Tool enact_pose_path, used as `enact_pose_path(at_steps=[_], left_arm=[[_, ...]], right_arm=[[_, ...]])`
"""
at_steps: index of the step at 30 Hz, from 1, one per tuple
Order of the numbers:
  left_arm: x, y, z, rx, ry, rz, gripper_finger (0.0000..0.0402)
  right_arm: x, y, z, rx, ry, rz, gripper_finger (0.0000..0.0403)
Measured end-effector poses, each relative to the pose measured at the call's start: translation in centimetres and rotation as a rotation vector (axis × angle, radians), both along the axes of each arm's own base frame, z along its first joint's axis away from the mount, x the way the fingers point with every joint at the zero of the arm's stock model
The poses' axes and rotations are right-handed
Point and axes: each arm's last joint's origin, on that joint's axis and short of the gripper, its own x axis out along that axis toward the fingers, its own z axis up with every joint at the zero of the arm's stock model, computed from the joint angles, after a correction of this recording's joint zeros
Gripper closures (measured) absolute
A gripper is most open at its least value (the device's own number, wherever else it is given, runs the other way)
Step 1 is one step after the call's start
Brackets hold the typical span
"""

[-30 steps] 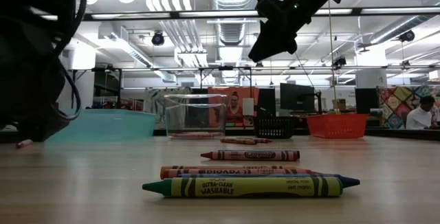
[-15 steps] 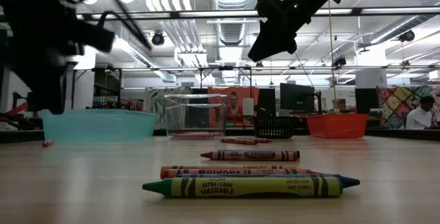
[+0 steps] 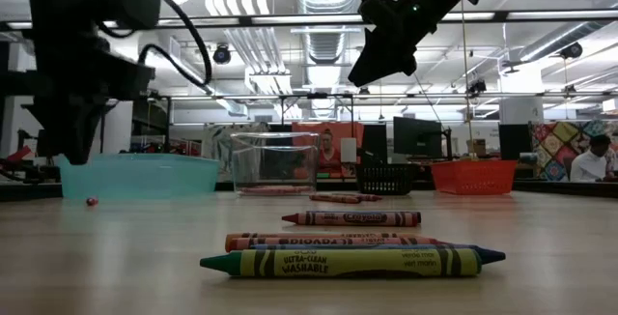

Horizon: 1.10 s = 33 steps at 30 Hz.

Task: Sort crayons
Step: Put the red crayon into the transparent bin

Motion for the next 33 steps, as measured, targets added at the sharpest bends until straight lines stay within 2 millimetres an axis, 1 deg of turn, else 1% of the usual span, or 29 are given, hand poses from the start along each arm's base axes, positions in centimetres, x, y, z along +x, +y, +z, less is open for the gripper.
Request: enact_pose_path(at_steps=[9,13,15,20,23,27,30,33], left_arm=[[0.9,3.6,-1.1,-0.004,0.059,0.183,0.0402],[1.1,4.6,-1.7,-0.003,0.098,0.236,0.0402],[1.2,4.8,-2.1,-0.004,0.117,0.24,0.0402],[1.8,4.4,-2.3,-0.123,0.095,0.149,0.0393],[2.6,4.2,-1.7,-0.142,0.055,0.057,0.0377],[3.8,4.2,-0.7,-0.08,0.003,-0.129,0.0345],[3.8,4.3,-0.6,-0.058,0.035,-0.259,0.0315],[3.5,4.3,-1.0,-0.056,0.073,-0.349,0.0285]], right_arm=[[0.0,0.0,0.0,-0.004,0.001,0.003,0.028],[0.0,0.0,0.0,-0.003,0.003,0.003,0.028],[0.0,0.0,-0.1,-0.003,0.004,0.003,0.028],[0.0,0.0,-0.1,-0.004,0.005,0.004,0.028],[0.0,0.0,-0.1,-0.004,0.005,0.004,0.028],[-0.1,0.0,-0.2,-0.001,0.007,0.003,0.028],[-0.1,0.0,-0.4,0.001,0.012,0.002,0.028],[-0.2,0.0,-0.6,0.002,0.018,0.002,0.028]])
